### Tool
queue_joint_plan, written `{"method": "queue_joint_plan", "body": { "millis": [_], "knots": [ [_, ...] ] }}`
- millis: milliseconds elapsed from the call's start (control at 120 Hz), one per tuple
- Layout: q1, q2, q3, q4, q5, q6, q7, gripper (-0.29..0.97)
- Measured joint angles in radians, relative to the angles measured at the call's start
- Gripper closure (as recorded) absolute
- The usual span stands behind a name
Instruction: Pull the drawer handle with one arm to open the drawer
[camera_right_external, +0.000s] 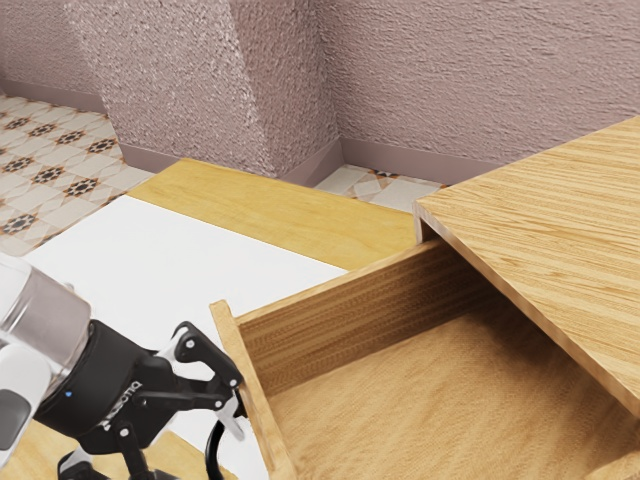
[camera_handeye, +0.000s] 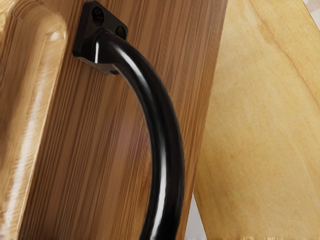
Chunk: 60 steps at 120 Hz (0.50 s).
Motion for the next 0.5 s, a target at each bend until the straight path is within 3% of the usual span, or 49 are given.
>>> {"method": "queue_joint_plan", "body": {
  "millis": [75,133,225,292,500],
  "knots": [
    [0.006,-0.010,-0.003,-0.006,0.002,-0.006,-0.003,0.25],
    [0.013,-0.015,-0.008,-0.010,0.000,-0.011,-0.005,0.14],
    [0.025,-0.015,-0.021,-0.011,-0.002,-0.018,-0.008,0.13],
    [0.034,-0.014,-0.036,-0.007,-0.007,-0.024,-0.010,0.19],
    [0.050,-0.014,-0.123,0.037,-0.042,-0.040,-0.021,0.07]
  ]
}}
